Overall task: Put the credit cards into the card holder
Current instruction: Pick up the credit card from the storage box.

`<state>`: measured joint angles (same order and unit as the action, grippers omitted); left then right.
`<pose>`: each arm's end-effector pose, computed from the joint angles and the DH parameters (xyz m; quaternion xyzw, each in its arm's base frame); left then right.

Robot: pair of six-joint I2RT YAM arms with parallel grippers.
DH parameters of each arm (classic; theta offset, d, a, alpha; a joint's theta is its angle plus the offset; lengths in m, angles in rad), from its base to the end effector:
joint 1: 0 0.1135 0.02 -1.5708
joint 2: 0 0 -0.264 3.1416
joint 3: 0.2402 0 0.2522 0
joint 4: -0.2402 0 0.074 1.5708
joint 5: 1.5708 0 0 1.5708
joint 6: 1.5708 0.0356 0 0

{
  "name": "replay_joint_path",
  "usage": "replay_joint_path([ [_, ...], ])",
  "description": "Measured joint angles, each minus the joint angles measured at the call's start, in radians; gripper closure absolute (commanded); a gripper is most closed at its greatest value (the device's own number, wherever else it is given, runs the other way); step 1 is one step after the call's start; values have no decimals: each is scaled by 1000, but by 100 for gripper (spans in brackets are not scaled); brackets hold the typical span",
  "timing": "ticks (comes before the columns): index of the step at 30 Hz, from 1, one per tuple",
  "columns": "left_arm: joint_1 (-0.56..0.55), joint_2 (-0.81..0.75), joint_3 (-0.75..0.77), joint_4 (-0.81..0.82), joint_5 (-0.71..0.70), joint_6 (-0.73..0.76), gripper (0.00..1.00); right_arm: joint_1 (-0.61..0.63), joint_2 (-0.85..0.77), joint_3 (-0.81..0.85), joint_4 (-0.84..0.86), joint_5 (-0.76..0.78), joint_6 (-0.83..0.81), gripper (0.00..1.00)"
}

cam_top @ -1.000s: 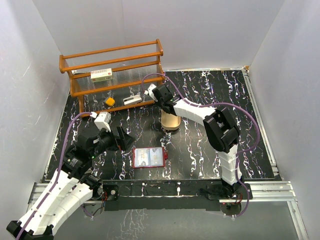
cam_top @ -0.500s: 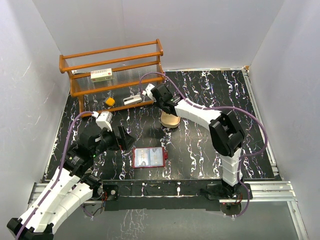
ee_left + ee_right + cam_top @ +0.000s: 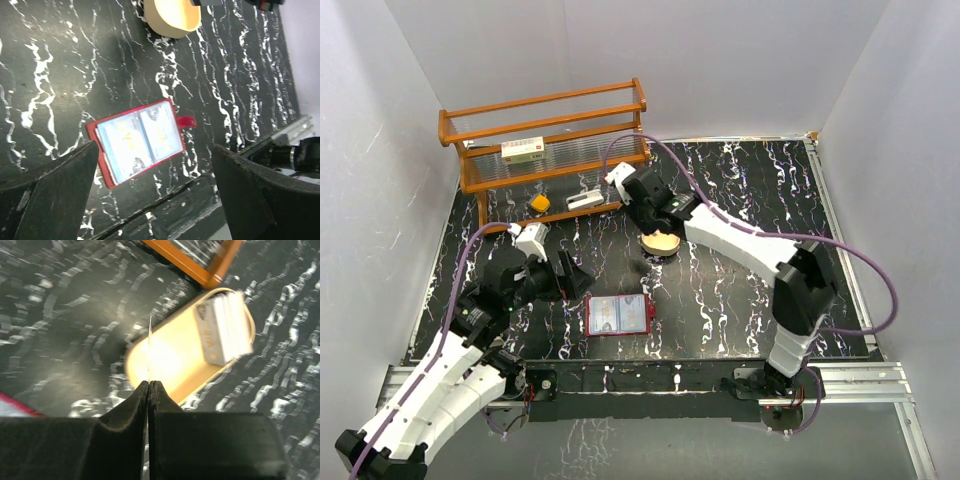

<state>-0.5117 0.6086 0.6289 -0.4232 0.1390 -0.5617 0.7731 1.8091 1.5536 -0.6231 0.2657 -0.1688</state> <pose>0.1263 -0.0766 0.2866 0.0175 0.8330 -0.3310 0.4430 0.2954 0.2752 0.2828 -0.3830 0.8513 -0.0189 0.3581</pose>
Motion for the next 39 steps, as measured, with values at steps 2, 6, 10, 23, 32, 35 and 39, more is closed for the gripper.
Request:
replay_joint_path([
  [2, 0, 12, -2, 12, 32, -33, 14, 11, -64, -29, 3, -62, 72, 100],
  [6, 0, 38, -10, 44, 96, -123, 20, 17, -222, -135, 53, -192, 216, 100],
  [10, 0, 81, -10, 99, 154, -214, 28, 16, -362, -274, 163, -335, 374, 100],
  [23, 0, 78, -45, 356, 274, -414, 39, 15, -700, -759, 658, -651, 875, 100],
  [32, 0, 74, -113, 549, 375, -522, 56, 11, -747, -834, 872, -730, 1040, 100],
  [35, 0, 66, -120, 597, 391, -549, 82, 11, -733, -862, 912, -747, 1085, 100],
  [39, 1, 43, -126, 610, 390, -567, 100, 12, -720, -879, 943, -760, 1116, 100],
])
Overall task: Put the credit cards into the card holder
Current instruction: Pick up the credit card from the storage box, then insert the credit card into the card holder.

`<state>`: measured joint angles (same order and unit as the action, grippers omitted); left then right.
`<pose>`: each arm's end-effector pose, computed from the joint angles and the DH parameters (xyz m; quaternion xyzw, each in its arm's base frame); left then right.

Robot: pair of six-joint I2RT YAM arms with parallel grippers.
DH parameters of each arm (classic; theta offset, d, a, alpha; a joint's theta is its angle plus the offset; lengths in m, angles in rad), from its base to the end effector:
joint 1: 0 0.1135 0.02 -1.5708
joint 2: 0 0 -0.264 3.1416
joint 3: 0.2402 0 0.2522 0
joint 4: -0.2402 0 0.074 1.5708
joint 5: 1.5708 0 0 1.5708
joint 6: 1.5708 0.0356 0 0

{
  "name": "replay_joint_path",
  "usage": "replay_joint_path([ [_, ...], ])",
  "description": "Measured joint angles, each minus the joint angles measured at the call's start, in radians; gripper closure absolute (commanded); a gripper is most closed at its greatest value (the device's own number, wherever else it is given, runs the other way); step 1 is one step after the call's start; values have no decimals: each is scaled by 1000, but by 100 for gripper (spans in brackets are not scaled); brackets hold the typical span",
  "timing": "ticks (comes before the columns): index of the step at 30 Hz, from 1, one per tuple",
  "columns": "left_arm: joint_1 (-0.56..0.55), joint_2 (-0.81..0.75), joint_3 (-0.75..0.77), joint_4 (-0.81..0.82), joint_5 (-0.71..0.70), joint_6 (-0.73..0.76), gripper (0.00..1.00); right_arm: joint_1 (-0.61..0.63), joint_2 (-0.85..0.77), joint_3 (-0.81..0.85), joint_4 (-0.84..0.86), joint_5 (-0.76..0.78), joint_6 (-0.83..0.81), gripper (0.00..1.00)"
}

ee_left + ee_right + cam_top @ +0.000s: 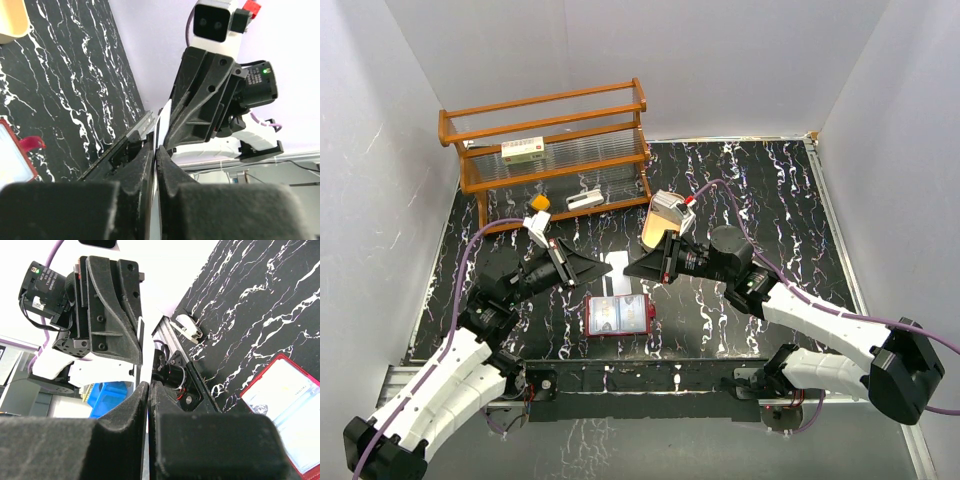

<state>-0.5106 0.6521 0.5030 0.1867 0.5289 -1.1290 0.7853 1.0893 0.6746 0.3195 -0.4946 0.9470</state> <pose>0.1360 -0.0968 0.3006 -0.0244 0.6951 -0.6319 0.3419 0.1655 0.1894 0.2937 -0.1062 0.7284 0.6142 0.2845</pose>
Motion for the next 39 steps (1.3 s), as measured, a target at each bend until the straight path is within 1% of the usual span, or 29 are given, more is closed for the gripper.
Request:
replay_joint_path([
  [2, 0, -9, -3, 2, -3, -3, 100, 0, 1, -3, -1, 1, 5, 100],
  [4, 0, -17, -8, -8, -10, 0, 100, 0, 4, -5, -2, 5, 6, 92],
  [5, 0, -19, -10, -17, -14, 3, 100, 1, 4, -5, -7, 10, 5, 86],
  [8, -2, -24, -10, -58, -35, 23, 100, 5, 4, -6, -50, 47, -7, 74],
  [10, -2, -26, -11, -103, -53, 49, 100, 4, 4, -6, -86, 84, -24, 67],
  [11, -2, -26, -13, -117, -60, 58, 100, 4, 4, -6, -105, 102, -32, 66],
  [16, -2, -14, -16, -206, -101, 127, 100, 4, 6, -3, -230, 201, -115, 65],
  [21, -2, 53, -42, -242, -122, 179, 100, 4, 56, 26, -371, 304, -192, 63],
  [27, -2, 200, -80, -232, -122, 204, 100, 2, 196, 76, -481, 320, -251, 60],
  [34, -1, 369, -93, -182, -97, 231, 100, 5, 322, 90, -528, 324, -291, 60],
  [39, -1, 412, -112, -150, -80, 238, 100, 21, 386, 105, -549, 333, -312, 62],
])
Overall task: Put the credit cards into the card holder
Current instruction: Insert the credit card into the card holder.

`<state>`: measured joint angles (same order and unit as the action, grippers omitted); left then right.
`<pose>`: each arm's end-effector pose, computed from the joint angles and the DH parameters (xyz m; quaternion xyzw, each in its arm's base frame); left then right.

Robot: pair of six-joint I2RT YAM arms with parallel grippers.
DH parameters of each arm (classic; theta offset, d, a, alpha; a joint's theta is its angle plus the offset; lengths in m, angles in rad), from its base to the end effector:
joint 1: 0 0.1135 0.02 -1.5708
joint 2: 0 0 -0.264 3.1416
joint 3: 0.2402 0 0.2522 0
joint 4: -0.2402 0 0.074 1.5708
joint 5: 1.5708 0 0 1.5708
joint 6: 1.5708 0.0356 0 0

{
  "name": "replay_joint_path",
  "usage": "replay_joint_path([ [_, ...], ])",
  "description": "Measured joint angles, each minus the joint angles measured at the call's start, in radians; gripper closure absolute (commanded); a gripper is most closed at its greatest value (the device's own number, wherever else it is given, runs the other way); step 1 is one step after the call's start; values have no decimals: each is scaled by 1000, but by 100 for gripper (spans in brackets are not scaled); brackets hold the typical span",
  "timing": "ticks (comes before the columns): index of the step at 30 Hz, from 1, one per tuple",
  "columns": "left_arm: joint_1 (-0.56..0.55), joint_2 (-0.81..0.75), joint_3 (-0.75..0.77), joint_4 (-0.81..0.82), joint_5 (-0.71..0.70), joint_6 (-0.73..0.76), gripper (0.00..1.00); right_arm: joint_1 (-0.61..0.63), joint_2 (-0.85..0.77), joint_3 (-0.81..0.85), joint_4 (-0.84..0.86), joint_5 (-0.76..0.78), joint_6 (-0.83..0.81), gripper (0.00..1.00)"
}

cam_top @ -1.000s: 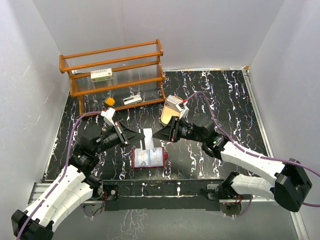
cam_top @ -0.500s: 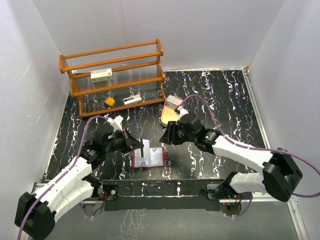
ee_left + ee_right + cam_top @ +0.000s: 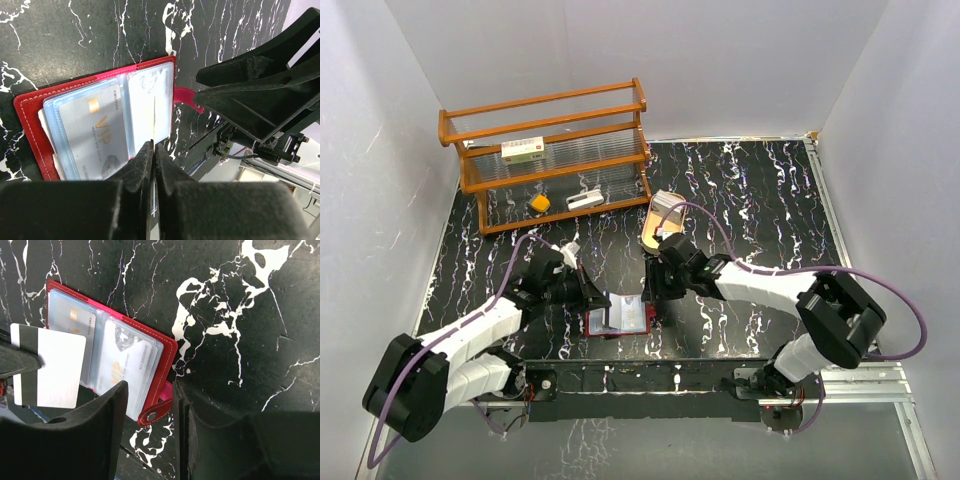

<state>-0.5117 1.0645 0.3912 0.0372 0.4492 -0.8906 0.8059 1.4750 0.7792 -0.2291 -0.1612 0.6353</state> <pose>0.1722 -0.1145 0.1755 -0.0654 0.8737 -0.4353 0.2073 0.1946 0.2110 0.1782 -0.1060 0.9396 0.2661 0.1873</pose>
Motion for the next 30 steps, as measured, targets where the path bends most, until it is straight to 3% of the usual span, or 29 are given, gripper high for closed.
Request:
replay_joint_path([
  [22, 0, 72, -21, 45, 10, 14, 100, 46, 118, 40, -7, 58, -54, 75],
  [30, 0, 74, -21, -1, 5, 16, 100, 48, 119, 42, -11, 72, -63, 74],
])
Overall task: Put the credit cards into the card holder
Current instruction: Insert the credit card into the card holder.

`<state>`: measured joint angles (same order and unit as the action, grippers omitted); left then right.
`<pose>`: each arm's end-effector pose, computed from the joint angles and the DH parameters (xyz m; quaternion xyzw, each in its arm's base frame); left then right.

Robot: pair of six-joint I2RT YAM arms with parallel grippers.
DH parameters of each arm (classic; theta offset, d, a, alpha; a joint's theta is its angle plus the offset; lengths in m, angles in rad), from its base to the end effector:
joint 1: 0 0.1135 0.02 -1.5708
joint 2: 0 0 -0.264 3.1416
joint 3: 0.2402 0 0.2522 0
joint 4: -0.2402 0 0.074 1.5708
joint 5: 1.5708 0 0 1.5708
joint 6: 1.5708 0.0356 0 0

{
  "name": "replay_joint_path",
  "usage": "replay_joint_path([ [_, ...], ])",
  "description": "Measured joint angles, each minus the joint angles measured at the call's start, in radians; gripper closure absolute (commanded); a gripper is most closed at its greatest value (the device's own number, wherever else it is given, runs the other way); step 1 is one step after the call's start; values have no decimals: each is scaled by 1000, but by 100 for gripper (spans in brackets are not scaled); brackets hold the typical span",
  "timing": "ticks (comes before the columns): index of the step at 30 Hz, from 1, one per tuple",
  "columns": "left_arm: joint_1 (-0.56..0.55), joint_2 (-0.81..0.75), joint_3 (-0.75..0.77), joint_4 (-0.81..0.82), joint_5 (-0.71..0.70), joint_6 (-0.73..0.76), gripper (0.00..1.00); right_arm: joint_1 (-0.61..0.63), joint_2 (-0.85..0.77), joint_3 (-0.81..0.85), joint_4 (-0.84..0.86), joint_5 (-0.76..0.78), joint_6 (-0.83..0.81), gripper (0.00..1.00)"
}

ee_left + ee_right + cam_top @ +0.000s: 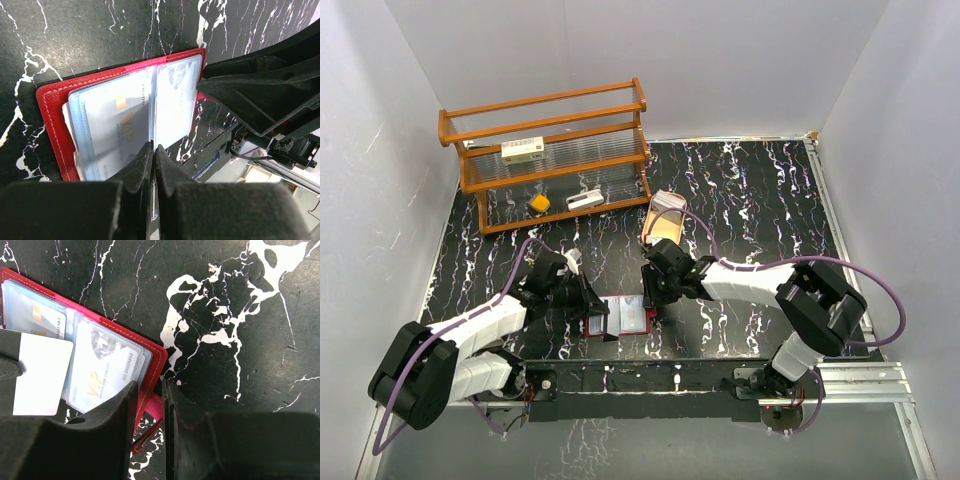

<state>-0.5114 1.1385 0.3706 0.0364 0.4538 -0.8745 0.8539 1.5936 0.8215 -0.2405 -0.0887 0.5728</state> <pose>0.1722 -0.1145 0.1554 -0.0705 0.8917 -0.4117 0.1742 0.1956 0.2292 0.1567 -0.1466 0.9492 0.2123 0.1802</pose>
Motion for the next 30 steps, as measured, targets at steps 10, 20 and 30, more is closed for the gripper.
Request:
replay_joint_path([
  [10, 0, 0, 2, 2, 2, -8, 100, 4, -38, 7, -24, 11, 21, 59],
  [20, 2, 1, 2, 44, 18, -27, 100, 11, -14, 33, -21, 8, 35, 60],
  [30, 3, 1, -1, 33, 8, -23, 100, 31, 37, 58, -45, 39, 31, 72],
])
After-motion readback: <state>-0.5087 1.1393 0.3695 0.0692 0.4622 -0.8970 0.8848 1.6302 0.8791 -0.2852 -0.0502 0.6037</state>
